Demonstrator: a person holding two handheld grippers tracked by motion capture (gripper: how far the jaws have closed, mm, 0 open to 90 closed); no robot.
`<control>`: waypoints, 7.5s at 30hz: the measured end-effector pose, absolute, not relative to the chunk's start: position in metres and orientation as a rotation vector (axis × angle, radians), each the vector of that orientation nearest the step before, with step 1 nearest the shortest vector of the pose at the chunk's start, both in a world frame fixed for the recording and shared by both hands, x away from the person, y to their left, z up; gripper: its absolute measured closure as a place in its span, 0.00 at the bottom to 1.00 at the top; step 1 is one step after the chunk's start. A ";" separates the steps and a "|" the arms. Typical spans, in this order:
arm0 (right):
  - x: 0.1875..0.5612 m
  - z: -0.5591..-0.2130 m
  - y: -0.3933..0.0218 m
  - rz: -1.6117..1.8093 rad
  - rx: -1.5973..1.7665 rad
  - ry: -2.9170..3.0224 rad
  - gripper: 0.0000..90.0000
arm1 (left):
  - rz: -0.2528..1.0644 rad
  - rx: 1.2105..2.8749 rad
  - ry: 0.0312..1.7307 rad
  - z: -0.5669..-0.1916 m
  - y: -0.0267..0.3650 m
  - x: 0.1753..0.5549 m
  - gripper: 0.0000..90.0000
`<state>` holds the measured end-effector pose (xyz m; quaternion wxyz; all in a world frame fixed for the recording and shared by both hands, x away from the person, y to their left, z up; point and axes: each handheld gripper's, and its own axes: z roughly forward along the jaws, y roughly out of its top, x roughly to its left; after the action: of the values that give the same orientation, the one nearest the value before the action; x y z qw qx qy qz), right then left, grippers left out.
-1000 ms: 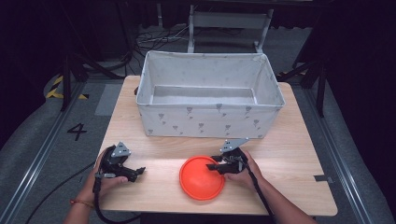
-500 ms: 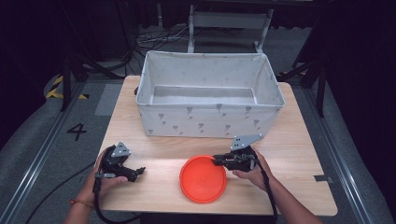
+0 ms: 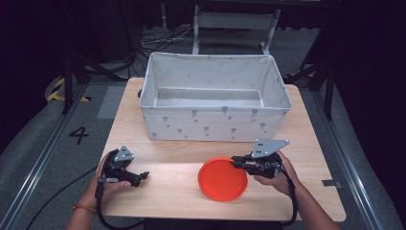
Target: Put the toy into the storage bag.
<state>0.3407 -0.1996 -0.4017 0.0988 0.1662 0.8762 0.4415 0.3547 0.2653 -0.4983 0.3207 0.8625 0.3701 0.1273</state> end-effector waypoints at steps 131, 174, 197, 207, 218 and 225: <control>0.534 -0.296 -0.248 0.807 0.424 2.717 0.91 | 0.340 2.260 0.993 -0.498 0.264 0.354 0.00; 0.536 -0.300 -0.236 0.357 0.476 2.769 0.75 | 0.341 2.257 0.998 -0.498 0.264 0.354 0.00; 0.493 -0.270 -0.280 0.920 0.796 2.376 0.28 | 0.343 2.258 0.999 -0.498 0.264 0.354 0.00; 0.466 -0.268 -0.283 0.968 0.823 2.293 0.24 | 0.343 2.257 1.004 -0.498 0.263 0.354 0.00; 0.434 -0.277 -0.279 0.960 0.822 2.224 0.19 | 0.347 2.253 1.009 -0.498 0.263 0.354 0.00; 0.413 -0.285 -0.283 0.991 0.839 2.159 0.19 | 0.346 2.253 1.010 -0.498 0.263 0.354 0.00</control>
<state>0.4134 -0.2832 -0.2851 0.3061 0.3170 0.8159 0.3743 0.3542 0.2628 -0.4982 0.3186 0.8566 0.3838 0.1317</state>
